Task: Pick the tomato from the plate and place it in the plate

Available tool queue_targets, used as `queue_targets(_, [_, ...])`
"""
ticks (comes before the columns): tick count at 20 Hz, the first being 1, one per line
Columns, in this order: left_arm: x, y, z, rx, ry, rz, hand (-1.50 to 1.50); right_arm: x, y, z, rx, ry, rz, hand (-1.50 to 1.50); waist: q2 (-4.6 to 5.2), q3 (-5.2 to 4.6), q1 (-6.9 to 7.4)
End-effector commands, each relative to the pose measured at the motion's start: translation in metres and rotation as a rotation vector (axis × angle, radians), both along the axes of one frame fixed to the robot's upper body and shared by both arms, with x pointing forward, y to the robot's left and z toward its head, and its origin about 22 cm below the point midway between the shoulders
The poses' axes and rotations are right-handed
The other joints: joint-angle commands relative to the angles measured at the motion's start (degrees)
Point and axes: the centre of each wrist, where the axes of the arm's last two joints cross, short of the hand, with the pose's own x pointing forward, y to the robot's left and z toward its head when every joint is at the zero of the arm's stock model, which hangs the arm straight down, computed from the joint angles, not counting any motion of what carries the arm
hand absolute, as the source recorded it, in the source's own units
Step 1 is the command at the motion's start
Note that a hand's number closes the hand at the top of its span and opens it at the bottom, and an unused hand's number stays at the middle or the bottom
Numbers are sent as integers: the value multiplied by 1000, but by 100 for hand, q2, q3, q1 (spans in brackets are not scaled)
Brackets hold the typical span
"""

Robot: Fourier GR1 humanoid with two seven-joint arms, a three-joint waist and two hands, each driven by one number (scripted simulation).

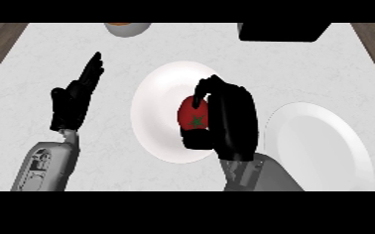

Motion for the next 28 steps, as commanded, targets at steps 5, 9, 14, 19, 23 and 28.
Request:
queue_targets(5, [2,-12,0,14,-5,-19,0,61,39,-32,-218,138,-50,150,13,-1,67])
queue_targets(9, [-2,-2,-4,-4,-14,-23,0,71,31,-81,-83,240,-119,-150,56,2,202])
queue_targets(14, [3,-25,0,-14,-17,-32,0,87,34,-88,46,259,-93,-150,41,5,153])
queue_targets(19, [8,-13,4,2,2,-31,0,75,39,-96,214,186,-30,-150,44,9,173])
queue_targets(23, [8,-4,5,-20,-2,-25,0,69,43,-75,418,51,-36,-150,7,8,71])
queue_targets(28, [-2,3,-9,6,2,39,0,67,23,-73,571,-35,-144,-150,-35,4,-165])
